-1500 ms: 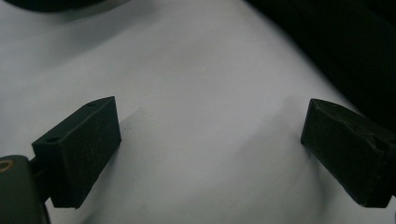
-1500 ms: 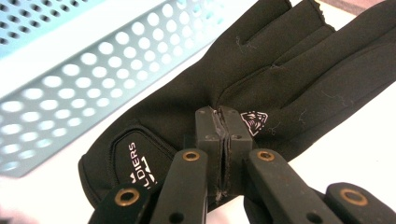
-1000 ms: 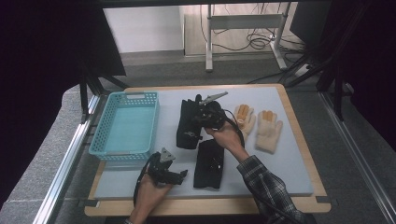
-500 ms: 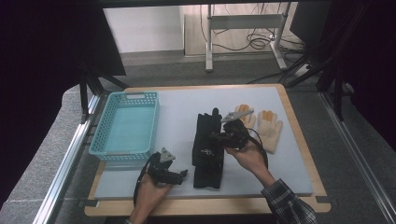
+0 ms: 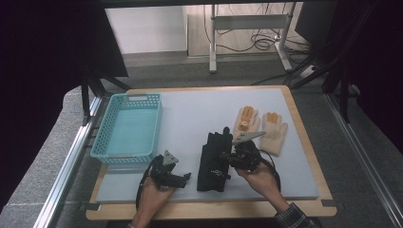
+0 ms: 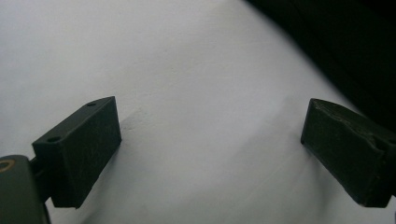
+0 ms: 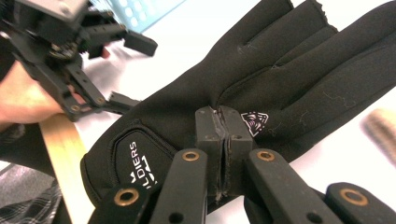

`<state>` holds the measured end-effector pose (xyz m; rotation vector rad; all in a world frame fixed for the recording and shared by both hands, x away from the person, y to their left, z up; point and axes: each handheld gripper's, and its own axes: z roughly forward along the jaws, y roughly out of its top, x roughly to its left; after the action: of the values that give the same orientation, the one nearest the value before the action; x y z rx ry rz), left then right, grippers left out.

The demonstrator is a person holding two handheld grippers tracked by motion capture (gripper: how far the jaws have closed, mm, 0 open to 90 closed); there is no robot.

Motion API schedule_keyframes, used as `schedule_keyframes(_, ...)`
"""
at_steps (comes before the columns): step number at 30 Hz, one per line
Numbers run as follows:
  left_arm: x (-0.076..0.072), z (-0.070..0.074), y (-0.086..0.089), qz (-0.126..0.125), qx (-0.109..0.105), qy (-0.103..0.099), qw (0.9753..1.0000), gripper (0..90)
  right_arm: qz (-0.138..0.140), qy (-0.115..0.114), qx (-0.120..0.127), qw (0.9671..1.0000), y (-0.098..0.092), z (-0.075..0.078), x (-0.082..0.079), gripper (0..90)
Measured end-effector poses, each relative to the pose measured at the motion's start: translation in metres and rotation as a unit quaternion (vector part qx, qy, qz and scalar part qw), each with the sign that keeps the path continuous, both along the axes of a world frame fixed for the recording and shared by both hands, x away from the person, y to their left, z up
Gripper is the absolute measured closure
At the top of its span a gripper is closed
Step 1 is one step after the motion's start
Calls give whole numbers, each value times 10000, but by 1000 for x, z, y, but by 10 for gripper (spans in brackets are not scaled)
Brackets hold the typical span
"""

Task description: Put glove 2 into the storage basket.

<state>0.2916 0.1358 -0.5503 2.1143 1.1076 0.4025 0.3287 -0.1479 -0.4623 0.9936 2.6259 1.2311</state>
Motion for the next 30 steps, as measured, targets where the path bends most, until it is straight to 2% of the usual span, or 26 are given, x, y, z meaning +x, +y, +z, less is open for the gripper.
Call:
schedule_keyframes(12, 0, 0, 1, -26, 41, 18, 10000, 53, -55, -38, -381, 9993, 21, -44, 6, 839)
schedule_keyframes(17, 0, 0, 0, -21, 43, 16, 10000, 53, -6, -48, -314, 9995, 20, -45, 5, 785)
schedule_keyframes(18, 0, 0, 0, -23, 50, 16, 10000, 53, -18, -127, -259, 9996, 15, -38, 4, 754)
schedule_keyframes(20, 0, 1, 0, -23, 57, 14, 10000, 53, -33, -172, -248, 9995, 13, -36, 4, 745)
schedule_keyframes(24, -1, 1, 0, -7, 61, 6, 10000, 53, -64, -256, -210, 9994, -2, -30, 5, 689)
schedule_keyframes(28, -2, 1, 0, -21, 82, -7, 10000, 68, 55, -280, -203, 9994, -21, -37, 5, 640)
schedule_keyframes(30, -3, 1, 1, -23, 90, -6, 10000, 73, 64, -273, -190, 9994, -24, -37, 4, 628)
